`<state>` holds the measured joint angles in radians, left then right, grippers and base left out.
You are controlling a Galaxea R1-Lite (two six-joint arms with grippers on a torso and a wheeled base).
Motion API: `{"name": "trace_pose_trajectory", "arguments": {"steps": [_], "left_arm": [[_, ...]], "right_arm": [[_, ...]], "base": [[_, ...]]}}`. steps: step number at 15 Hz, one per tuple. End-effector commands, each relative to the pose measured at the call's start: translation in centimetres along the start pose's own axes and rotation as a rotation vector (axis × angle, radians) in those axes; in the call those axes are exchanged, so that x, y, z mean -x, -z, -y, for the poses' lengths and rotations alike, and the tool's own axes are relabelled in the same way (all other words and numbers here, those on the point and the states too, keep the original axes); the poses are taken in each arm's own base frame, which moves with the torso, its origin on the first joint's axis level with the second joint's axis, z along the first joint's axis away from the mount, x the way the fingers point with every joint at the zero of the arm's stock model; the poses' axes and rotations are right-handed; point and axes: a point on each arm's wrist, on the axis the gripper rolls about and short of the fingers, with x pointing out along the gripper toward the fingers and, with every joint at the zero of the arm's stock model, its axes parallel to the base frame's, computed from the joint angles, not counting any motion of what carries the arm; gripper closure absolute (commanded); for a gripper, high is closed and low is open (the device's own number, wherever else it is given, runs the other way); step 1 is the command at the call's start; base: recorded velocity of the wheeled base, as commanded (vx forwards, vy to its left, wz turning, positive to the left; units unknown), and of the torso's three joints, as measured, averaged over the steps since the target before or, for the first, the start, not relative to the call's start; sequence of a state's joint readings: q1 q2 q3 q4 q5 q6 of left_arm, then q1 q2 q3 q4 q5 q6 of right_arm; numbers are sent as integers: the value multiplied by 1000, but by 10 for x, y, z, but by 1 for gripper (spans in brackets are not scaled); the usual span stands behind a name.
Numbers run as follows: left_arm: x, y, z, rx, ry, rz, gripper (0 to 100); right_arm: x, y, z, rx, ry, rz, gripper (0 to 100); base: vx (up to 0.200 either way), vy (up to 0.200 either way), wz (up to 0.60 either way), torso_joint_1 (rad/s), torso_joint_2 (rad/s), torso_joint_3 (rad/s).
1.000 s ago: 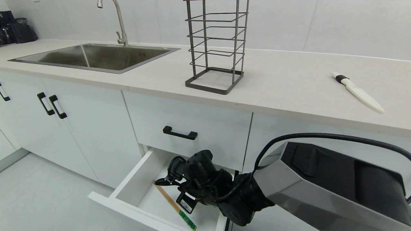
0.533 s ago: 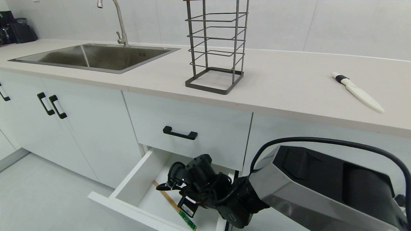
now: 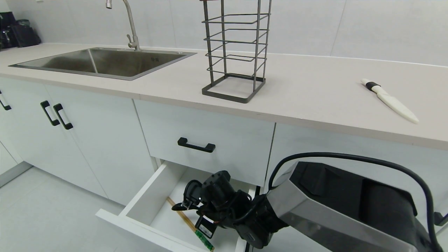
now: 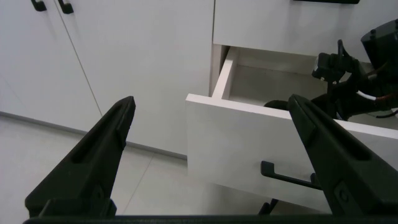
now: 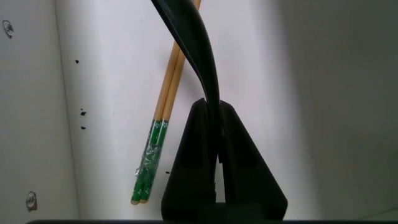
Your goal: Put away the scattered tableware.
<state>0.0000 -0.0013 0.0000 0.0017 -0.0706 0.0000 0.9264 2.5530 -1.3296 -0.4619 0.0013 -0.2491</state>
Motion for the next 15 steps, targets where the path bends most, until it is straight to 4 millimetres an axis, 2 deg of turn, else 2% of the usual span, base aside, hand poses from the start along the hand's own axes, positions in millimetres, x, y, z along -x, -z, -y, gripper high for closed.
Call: {"name": "trace_pose_trajectory", "arguments": {"steps": [1, 6, 9, 12, 15], "left_arm": [[0, 0, 0, 0, 0, -1, 0], [0, 0, 0, 0, 0, -1, 0], [0, 0, 0, 0, 0, -1, 0], [0, 0, 0, 0, 0, -1, 0], [0, 0, 0, 0, 0, 0, 0]], "right_arm": [[-5, 3, -1, 6, -9, -3, 0], [-6, 4, -1, 6, -10, -6, 0], [11, -16, 2, 29, 3, 48, 0], [44, -51, -1, 48, 10, 128, 0], [77, -75, -7, 85, 8, 207, 0]], "base": [[0, 0, 0, 0, 0, 0], [0, 0, 0, 0, 0, 0], [0, 0, 0, 0, 0, 0], [0, 0, 0, 0, 0, 0], [0, 0, 0, 0, 0, 0]]}}
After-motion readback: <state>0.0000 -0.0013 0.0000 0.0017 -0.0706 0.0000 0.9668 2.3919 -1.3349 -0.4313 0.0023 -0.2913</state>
